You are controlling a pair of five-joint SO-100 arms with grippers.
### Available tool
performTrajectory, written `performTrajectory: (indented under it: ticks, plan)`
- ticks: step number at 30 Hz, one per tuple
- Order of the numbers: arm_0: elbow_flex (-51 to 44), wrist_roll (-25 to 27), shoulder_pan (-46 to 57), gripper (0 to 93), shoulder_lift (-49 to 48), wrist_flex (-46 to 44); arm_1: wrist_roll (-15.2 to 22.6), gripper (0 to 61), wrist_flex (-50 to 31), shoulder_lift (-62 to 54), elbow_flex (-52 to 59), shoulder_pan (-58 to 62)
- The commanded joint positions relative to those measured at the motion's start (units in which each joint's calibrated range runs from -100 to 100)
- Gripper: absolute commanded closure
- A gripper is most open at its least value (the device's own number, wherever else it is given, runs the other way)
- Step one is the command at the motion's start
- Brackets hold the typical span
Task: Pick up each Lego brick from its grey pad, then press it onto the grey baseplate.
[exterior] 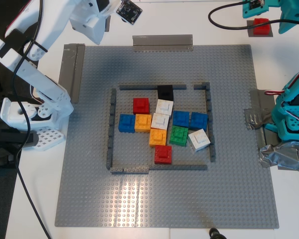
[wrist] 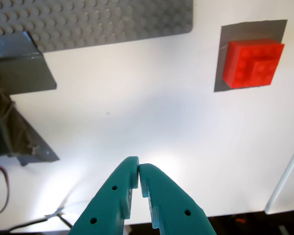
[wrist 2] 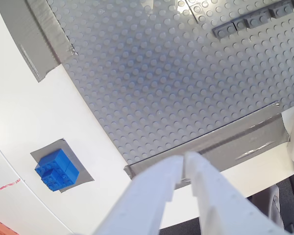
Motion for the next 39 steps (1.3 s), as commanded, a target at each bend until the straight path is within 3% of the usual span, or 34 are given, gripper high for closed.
performTrajectory:
  ticks: [1, 14, 29, 39]
  plan:
    - [-0.9, 4.4, 1.8, 92.7, -2.2, -0.6, 5.7, 61.2, -15.9, -1.6, 14.1, 6.8]
    - [-0.9, 4.4, 2.0, 92.7, -2.2, -0.6, 6.1, 61.2, -15.8, -1.5, 12.7, 6.5]
    - [-2.9, 4.6, 2.2, 92.7, -2.2, -0.3, 6.3, 61.2, -15.3, 6.8, -0.6, -5.9]
    - [-14.8, 6.6, 2.1, 92.7, -0.1, -0.5, 6.4, 61.2, -17.8, 20.6, -17.3, -15.2]
